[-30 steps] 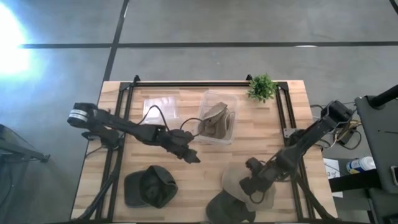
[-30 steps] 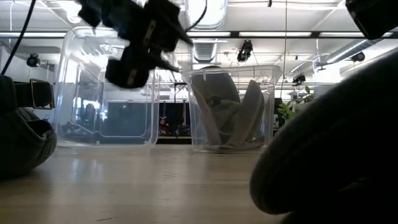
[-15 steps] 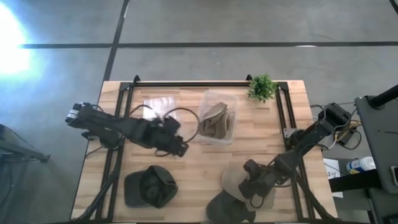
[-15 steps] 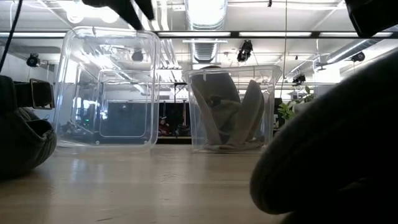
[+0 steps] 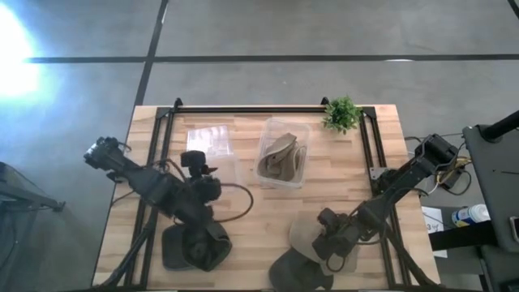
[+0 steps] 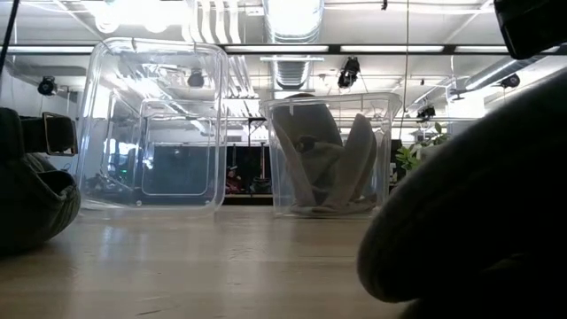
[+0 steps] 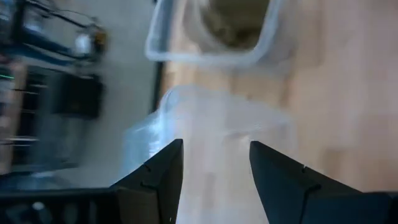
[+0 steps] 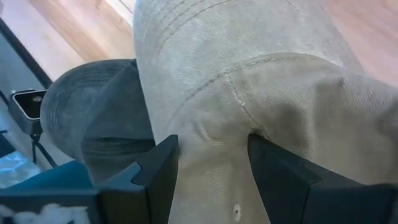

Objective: Pick & Place hat
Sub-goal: Adjust the left transparent bin on the table

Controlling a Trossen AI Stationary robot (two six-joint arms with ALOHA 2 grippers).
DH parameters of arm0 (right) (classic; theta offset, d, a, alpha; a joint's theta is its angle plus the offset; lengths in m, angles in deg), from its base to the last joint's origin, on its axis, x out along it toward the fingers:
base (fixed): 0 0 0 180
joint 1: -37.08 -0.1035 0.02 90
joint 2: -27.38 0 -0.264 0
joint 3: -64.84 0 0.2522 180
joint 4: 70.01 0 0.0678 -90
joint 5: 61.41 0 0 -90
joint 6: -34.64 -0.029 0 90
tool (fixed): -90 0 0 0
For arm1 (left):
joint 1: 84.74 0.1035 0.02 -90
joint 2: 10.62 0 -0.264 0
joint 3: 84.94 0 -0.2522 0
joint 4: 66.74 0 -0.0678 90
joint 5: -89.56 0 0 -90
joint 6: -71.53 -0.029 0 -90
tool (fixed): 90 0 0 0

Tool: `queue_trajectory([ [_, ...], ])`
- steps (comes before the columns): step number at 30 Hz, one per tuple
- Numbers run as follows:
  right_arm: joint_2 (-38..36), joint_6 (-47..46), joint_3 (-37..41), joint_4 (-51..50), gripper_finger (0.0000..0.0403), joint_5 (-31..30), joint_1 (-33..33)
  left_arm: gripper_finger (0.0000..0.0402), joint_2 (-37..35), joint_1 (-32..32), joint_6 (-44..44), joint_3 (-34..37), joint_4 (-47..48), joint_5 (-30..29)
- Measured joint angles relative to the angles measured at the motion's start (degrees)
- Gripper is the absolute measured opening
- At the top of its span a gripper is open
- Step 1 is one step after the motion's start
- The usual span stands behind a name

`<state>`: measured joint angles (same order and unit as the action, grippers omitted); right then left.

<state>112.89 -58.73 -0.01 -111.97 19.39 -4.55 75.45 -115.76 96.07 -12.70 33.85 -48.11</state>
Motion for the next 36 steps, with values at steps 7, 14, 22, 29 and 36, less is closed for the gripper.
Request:
queue_trajectory([
  [7,-0.01,-1.97,1.27,0.15,0.0189,0.02,0.00,0.0178,-0.38,0.82,2.89,5.81,3.22,-6.59],
  [14,-0.02,-2.62,2.15,0.24,0.0189,0.02,0.02,0.0178,-0.83,4.45,0.85,12.05,3.19,-8.55],
  [22,-0.02,-3.97,2.15,0.28,0.0189,0.03,0.02,0.0162,-1.07,11.21,-1.84,14.07,3.21,-12.97],
  [29,-0.02,-4.30,2.15,0.31,0.0189,0.02,0.07,0.0030,-3.94,18.76,-11.17,14.53,2.63,-8.54],
  [36,-0.02,-5.43,2.15,0.34,0.0189,0.01,0.04,0.0030,-11.14,26.85,-23.90,13.91,-6.54,3.81],
])
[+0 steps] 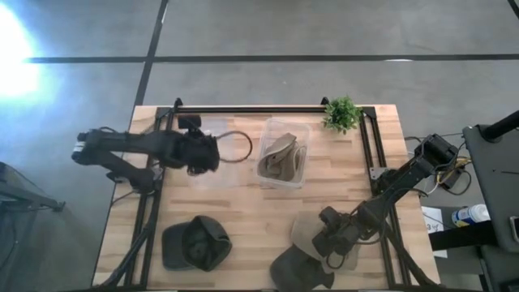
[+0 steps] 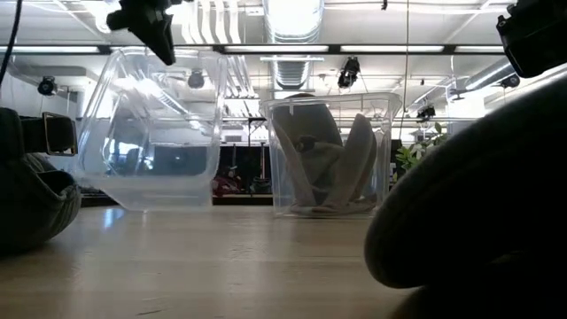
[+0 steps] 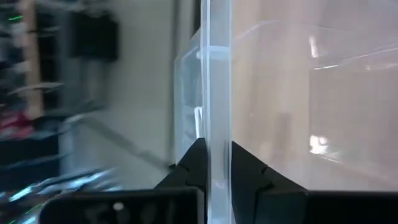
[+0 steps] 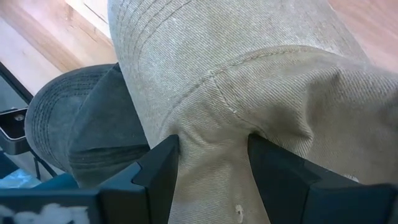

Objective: Pick & Place hat
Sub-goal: Adjust the left transparent bin on the table

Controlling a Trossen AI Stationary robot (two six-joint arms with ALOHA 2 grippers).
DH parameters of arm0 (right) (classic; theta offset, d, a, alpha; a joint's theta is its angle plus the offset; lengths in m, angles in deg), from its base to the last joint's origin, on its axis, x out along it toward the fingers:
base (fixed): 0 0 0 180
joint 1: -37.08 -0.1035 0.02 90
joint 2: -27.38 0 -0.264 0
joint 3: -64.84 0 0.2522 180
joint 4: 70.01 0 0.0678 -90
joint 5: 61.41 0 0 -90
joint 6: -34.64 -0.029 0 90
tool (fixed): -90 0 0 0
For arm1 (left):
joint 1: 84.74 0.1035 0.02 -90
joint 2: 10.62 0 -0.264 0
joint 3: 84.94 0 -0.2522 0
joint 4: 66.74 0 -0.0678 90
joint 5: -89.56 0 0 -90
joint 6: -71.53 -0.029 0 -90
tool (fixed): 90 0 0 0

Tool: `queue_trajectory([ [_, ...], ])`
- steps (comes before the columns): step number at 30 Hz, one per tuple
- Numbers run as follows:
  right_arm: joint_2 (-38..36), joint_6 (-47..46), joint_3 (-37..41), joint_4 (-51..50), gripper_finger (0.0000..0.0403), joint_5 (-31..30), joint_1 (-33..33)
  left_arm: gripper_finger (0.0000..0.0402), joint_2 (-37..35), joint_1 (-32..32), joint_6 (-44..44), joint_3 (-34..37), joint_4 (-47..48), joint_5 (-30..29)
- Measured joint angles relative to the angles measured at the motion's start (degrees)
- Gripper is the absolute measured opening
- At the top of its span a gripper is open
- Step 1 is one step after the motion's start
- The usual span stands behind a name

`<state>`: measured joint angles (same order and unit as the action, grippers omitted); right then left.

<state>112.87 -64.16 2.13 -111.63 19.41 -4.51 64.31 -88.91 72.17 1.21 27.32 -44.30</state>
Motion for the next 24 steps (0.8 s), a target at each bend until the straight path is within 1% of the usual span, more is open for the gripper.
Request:
queue_trajectory([
  [4,-0.31,0.65,0.02,0.29,0.0189,0.16,0.10,0.0030,-2.90,7.85,-8.10,-1.24,-7.33,13.12],
  [6,-0.69,0.70,0.02,0.47,0.0189,0.31,0.54,0.0030,-3.04,12.74,-12.01,-1.27,-10.40,16.65],
  [9,-1.48,2.07,0.05,1.59,0.0189,0.39,1.73,0.0030,-1.20,20.83,-18.68,-1.18,-12.34,19.75],
  [11,-1.94,3.20,0.07,2.27,0.0189,0.39,2.77,0.0030,0.76,26.04,-22.58,-1.20,-14.07,23.35],
  [14,-2.44,3.78,0.06,2.89,0.0189,0.38,4.21,0.0030,4.16,32.08,-28.23,-1.20,-16.43,25.63],
  [15,-2.53,3.78,0.06,2.87,0.0189,0.38,4.56,0.0030,5.23,33.49,-29.36,-1.20,-16.95,27.95],
  [18,-2.63,3.82,0.04,2.96,0.0189,0.36,5.14,0.0030,8.35,36.76,-30.65,-1.25,-16.43,37.42],
  [19,-2.62,3.60,0.04,2.96,0.0189,0.35,5.16,0.0030,9.41,37.15,-30.67,-1.26,-16.42,38.30],
  [21,-2.62,2.92,0.00,2.99,0.0189,0.34,5.16,0.0040,11.12,37.39,-31.19,-1.26,-16.86,37.93],
  [24,-2.60,1.72,-0.02,3.00,0.0189,0.36,5.10,0.0083,12.73,37.44,-33.76,-1.14,-18.90,33.04],
])
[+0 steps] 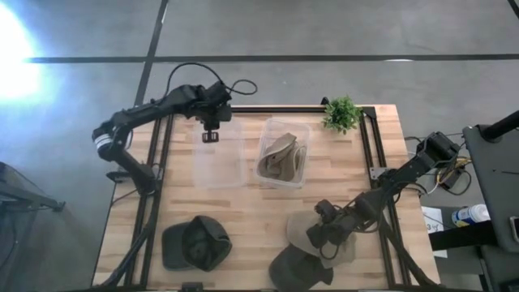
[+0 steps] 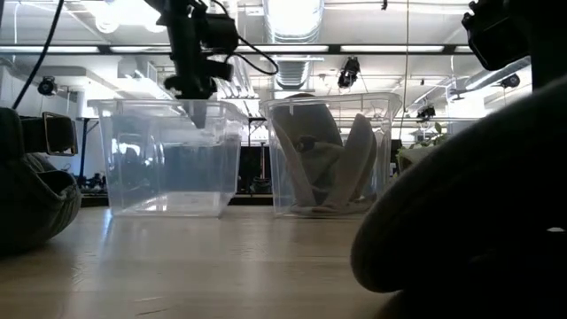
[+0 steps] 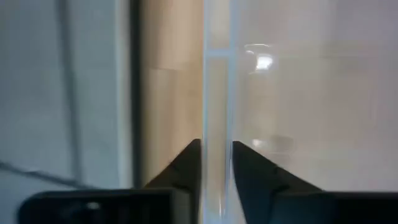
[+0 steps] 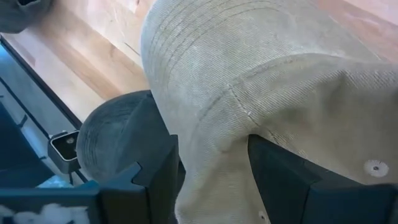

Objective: Pick & Place hat
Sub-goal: Adjust the left transparent bin on the table, then put the brown cap into the right transparent bin

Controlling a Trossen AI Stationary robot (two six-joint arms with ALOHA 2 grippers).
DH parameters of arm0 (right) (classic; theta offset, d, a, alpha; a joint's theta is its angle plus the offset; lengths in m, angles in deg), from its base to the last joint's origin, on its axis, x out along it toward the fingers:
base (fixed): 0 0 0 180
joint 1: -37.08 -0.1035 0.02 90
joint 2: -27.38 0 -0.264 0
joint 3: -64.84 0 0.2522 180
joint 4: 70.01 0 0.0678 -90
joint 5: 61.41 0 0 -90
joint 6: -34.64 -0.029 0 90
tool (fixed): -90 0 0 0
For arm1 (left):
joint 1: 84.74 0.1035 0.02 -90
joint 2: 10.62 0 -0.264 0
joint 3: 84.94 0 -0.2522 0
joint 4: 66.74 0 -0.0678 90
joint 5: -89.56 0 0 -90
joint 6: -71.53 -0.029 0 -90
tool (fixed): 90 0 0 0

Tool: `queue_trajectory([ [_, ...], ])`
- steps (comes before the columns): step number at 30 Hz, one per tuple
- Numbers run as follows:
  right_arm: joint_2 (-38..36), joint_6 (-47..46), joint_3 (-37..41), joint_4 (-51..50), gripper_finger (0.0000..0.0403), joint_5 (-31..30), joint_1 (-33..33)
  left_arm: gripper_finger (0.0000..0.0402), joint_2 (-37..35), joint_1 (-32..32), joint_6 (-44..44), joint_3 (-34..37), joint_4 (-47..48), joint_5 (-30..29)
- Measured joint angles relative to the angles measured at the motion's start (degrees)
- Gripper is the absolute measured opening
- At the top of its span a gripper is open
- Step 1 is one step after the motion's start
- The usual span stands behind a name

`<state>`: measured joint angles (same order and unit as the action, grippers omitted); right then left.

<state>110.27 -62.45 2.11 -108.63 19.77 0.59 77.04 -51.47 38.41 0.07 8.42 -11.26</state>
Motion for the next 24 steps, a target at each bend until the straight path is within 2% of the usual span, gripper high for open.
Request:
queue_trajectory([
  [6,0.00,-0.43,-0.04,-0.02,0.0189,-0.02,0.02,0.0175,-0.02,-0.09,-5.10,-0.10,-10.03,-8.49],
  [9,0.00,-0.35,-0.04,-0.02,0.0189,-0.02,0.02,0.0199,-1.54,-0.34,-5.36,-1.73,-8.82,-9.90],
  [13,0.00,0.90,-0.07,-0.02,0.0189,-0.04,0.02,0.0208,-5.47,-3.24,1.29,-5.73,-3.83,-9.37],
  [16,0.00,1.54,-0.09,-0.02,0.0189,0.07,0.02,0.0209,-9.16,-7.67,13.44,-8.81,0.17,-3.13],
  [20,-0.02,1.57,-0.09,0.11,0.0189,1.35,0.00,0.0209,-14.18,-15.48,41.42,-9.39,-1.41,8.75],
  [24,-0.33,2.92,-0.11,0.23,0.0189,1.33,0.01,0.0208,-16.53,-28.62,61.98,-5.40,-7.46,10.30],
])
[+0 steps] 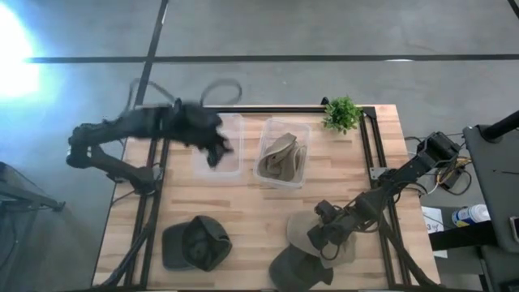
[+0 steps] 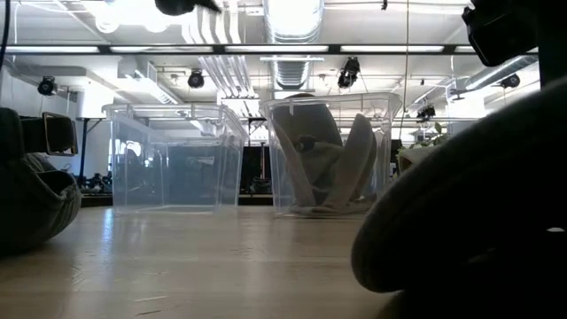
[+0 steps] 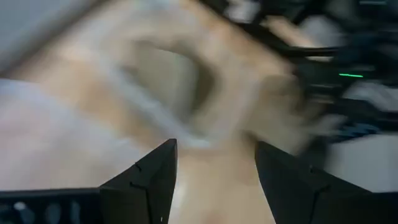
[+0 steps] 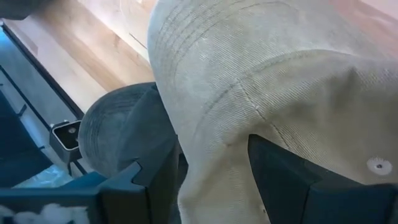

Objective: Pick & Place hat
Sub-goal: Put the brown cap into the right transparent bin

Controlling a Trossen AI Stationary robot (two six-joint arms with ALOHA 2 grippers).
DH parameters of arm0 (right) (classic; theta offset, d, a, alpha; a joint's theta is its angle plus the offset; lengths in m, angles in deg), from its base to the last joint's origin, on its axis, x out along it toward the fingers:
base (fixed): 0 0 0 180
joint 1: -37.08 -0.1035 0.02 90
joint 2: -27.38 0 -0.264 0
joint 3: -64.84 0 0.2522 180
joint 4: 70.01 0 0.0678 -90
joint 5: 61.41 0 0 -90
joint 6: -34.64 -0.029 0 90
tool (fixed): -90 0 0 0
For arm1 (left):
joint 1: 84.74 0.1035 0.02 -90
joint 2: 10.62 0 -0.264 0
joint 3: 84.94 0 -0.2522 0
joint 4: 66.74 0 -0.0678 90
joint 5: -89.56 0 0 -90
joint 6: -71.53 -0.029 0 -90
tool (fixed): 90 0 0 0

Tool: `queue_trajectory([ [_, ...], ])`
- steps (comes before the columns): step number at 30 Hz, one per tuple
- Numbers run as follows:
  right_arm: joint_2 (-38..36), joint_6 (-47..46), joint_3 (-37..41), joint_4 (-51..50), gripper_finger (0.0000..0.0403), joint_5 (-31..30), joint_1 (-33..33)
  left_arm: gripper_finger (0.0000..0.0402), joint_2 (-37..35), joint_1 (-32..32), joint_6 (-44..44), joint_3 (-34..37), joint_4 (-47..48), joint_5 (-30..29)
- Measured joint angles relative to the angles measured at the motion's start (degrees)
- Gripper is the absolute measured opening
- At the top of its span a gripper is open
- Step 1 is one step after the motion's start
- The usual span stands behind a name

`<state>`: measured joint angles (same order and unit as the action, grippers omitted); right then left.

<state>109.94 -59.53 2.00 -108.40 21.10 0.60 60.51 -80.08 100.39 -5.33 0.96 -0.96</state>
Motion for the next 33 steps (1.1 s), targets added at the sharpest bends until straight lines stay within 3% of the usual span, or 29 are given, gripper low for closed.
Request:
queue_trajectory([
  [3,0.00,2.53,0.00,-0.01,0.0189,0.30,0.39,0.0209,0.99,-10.43,9.36,6.30,-13.72,-1.02],
  [6,0.00,4.05,0.00,0.11,0.0189,0.65,0.51,0.0209,4.34,-16.93,18.08,13.36,-28.59,-1.08],
  [13,0.00,4.85,0.00,1.44,0.0189,1.57,0.09,0.0209,14.87,-23.07,41.04,26.95,-54.28,-1.11],
  [18,0.06,5.92,0.00,1.56,0.0189,1.57,-0.87,0.0209,24.81,-25.37,50.03,29.30,-73.75,-2.55],
  [26,3.28,6.65,0.00,7.54,0.0189,1.82,-2.40,0.0209,38.59,-26.12,53.27,21.03,-74.41,-4.34],
  [33,9.15,8.47,0.00,10.85,0.0189,3.68,-2.68,0.0209,44.40,-24.13,51.17,16.53,-72.32,-7.13],
])
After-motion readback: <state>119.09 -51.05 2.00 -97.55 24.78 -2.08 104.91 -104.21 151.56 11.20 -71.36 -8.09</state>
